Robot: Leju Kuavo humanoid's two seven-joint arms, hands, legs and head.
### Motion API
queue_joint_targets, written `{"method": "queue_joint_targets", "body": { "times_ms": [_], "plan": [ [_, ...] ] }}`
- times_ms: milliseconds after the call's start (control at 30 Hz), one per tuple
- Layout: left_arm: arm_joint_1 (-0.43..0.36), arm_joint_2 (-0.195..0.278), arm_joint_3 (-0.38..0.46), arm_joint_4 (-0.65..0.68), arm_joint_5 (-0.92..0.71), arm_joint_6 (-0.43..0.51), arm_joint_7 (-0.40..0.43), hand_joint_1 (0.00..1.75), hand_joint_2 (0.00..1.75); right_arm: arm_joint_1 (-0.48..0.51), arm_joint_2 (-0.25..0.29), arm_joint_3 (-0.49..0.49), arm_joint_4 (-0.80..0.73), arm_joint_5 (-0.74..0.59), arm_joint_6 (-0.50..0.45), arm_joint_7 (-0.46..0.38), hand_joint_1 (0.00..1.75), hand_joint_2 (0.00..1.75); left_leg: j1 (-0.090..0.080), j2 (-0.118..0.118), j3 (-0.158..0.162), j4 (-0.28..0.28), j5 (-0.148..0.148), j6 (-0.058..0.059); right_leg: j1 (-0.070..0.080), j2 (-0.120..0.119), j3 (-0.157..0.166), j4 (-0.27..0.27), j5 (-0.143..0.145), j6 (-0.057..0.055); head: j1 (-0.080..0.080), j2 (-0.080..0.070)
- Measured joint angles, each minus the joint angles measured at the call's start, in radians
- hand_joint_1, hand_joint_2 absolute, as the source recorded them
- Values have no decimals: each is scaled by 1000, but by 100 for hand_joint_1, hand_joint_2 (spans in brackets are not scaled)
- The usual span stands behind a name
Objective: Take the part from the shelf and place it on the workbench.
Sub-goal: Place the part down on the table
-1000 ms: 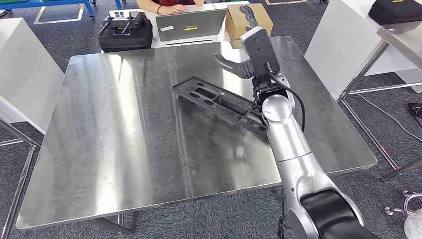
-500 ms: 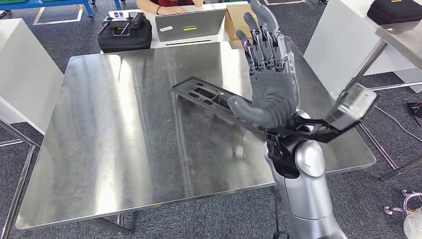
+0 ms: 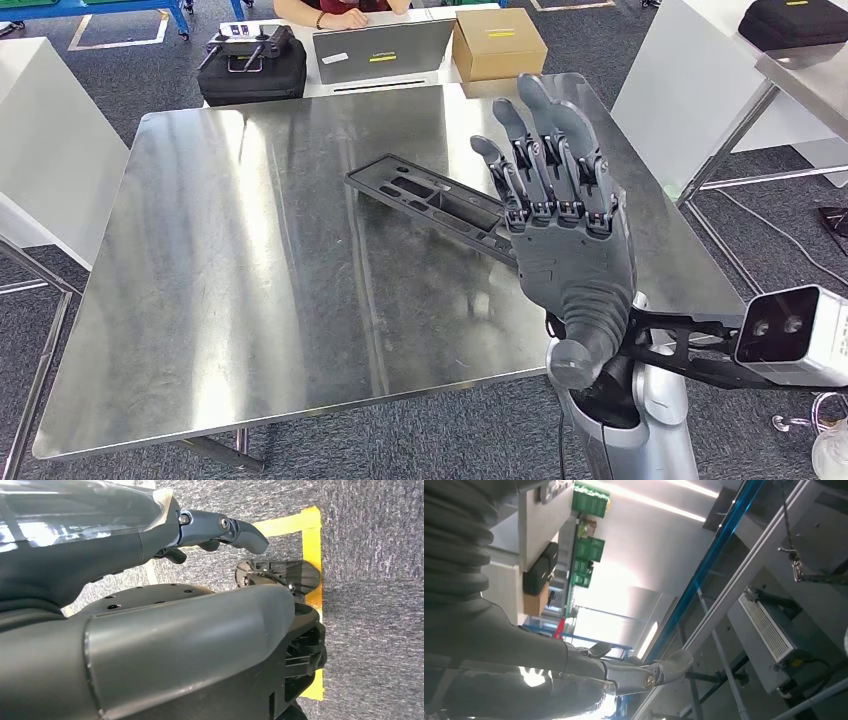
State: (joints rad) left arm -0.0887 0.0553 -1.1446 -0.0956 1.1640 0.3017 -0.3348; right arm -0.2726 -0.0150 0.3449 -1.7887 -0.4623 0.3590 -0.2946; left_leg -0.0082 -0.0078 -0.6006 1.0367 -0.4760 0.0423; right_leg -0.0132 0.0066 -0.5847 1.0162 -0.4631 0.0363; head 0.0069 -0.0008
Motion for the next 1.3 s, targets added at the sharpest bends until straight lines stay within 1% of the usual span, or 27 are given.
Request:
{"method": "queue_joint_targets", "body": {
  "times_ms": [100,233,300,333,400,467,500,533,567,600,633,667,700,733,800,833,867,900,967,1000,1033,1067,1133,1167,1200,1233,1300],
  "plan": [
    [0,-1,-9,3,-1,0,-3,0,0,14,-7,0,-5,-13,10,-5,0,0,-2,0,0,2,-1,2,-2,0,1,-2,1,1,0,0],
    [0,-1,-13,4,-2,0,-3,0,0,26,-11,0,-7,-14,12,-6,0,0,-7,-1,0,4,-1,10,-8,0,2,-4,5,9,0,0],
    [-1,-1,-13,6,-2,-1,-3,0,0,30,-12,0,-11,-15,14,-6,0,0,-7,1,4,-6,9,19,-9,0,1,-3,6,15,0,0],
    [-1,-2,-14,6,-2,-2,-2,0,0,32,-14,0,-14,-15,15,-6,0,0,-5,3,7,-14,15,25,-9,0,-4,8,-4,15,0,0],
    [-2,-4,-14,7,-2,-5,-2,0,0,36,-17,0,-19,-15,18,-6,0,0,0,7,8,-27,27,36,-9,0,-36,84,-55,5,2,0],
    [-3,-6,-14,8,-1,-6,-1,0,0,43,-21,0,-20,-15,19,-6,0,0,0,7,1,-29,34,39,-9,0,-84,213,-116,-2,3,0],
    [-3,-7,-14,8,0,-7,0,0,0,46,-23,0,-20,-14,19,-6,0,0,0,8,-3,-29,37,37,-9,0,-95,255,-131,1,3,0],
    [-3,-8,-14,8,0,-7,0,0,0,49,-25,0,-20,-14,19,-6,0,0,1,8,-8,-28,40,34,-11,-1,-92,267,-134,8,3,0],
    [-3,-9,-14,8,0,-7,0,0,0,50,-26,0,-20,-15,19,-6,0,0,3,8,-12,-28,44,30,-13,-1,-67,234,-121,19,3,0],
    [-3,-10,-14,8,0,-7,0,0,0,51,-26,0,-20,-14,19,-6,0,0,5,7,-16,-26,47,26,-17,-2,-25,169,-100,30,3,0],
    [-3,-11,-14,8,0,-7,1,0,0,50,-26,0,-20,-13,20,-5,0,0,6,7,-20,-23,50,20,-19,-3,21,96,-83,38,4,0],
    [-3,-11,-15,8,0,-7,3,0,0,50,-26,1,-20,-12,23,-4,0,0,6,6,-23,-20,53,13,-19,-1,55,41,-66,39,4,0],
    [-4,-11,-17,8,0,-6,5,0,0,49,-26,1,-20,-11,26,-3,0,0,5,5,-27,-17,56,6,-18,2,75,6,-58,36,4,0],
    [-4,-12,-18,9,0,-6,7,0,0,49,-27,1,-20,-9,29,-1,0,0,3,3,-30,-15,61,0,-16,5,79,-4,-55,28,4,0],
    [-3,-13,-21,9,1,-4,11,0,0,48,-27,1,-19,-7,34,4,0,0,4,1,-36,-15,71,-13,-18,7,66,-3,-46,11,4,0],
    [-3,-13,-22,9,1,-3,14,0,0,47,-27,1,-19,-6,37,5,0,0,6,0,-42,-11,64,-18,-20,6,60,-3,-40,1,3,0],
    [-2,-13,-23,10,1,-2,15,0,0,47,-26,1,-19,-6,39,6,0,0,9,1,-52,9,39,-24,-22,4,52,-4,-32,-9,3,0],
    [-2,-14,-25,10,1,-2,17,0,0,47,-25,1,-19,-6,41,7,0,0,11,2,-67,49,-2,-30,-23,2,43,-5,-24,-18,2,0],
    [-2,-14,-31,9,1,-1,18,0,0,49,-24,1,-18,-5,42,7,0,0,15,4,-101,169,-95,-40,-19,-2,24,-4,-8,-28,2,0],
    [-2,-14,-33,9,1,-1,18,0,0,51,-24,1,-18,-4,41,7,0,0,16,4,-109,218,-119,-43,-17,-3,13,-4,0,-28,2,0],
    [-2,-14,-36,9,1,-1,18,0,0,53,-24,1,-18,-2,40,7,0,0,17,4,-103,240,-122,-43,-15,-4,4,-3,8,-27,2,0],
    [-2,-14,-37,9,0,-1,18,0,0,54,-24,1,-18,-2,40,8,0,0,17,4,-78,225,-106,-41,-13,-5,-6,-3,15,-26,2,0],
    [-4,-13,-38,9,-1,-1,19,0,0,55,-23,0,-19,0,39,8,0,0,16,3,15,110,-63,-29,-11,-4,-19,-3,29,-21,2,0],
    [-6,-12,-39,9,-1,-1,19,0,0,55,-23,0,-19,1,38,8,0,0,14,2,63,42,-54,-23,-9,-5,-23,-3,35,-17,2,0],
    [-8,-11,-40,9,-2,-2,19,0,0,55,-23,0,-19,4,36,8,0,0,11,1,95,-5,-52,-17,-8,-5,-26,-4,41,-12,2,0],
    [-9,-10,-41,9,-3,-2,20,0,0,55,-23,0,-20,7,34,8,0,0,7,0,111,-32,-55,-12,-9,-6,-27,-4,47,-5,3,0],
    [-10,-9,-46,9,-3,-3,24,0,0,58,-23,-1,-20,12,26,7,0,0,1,1,108,-44,-44,-1,-10,-8,-28,-8,59,10,3,0]
  ]
}}
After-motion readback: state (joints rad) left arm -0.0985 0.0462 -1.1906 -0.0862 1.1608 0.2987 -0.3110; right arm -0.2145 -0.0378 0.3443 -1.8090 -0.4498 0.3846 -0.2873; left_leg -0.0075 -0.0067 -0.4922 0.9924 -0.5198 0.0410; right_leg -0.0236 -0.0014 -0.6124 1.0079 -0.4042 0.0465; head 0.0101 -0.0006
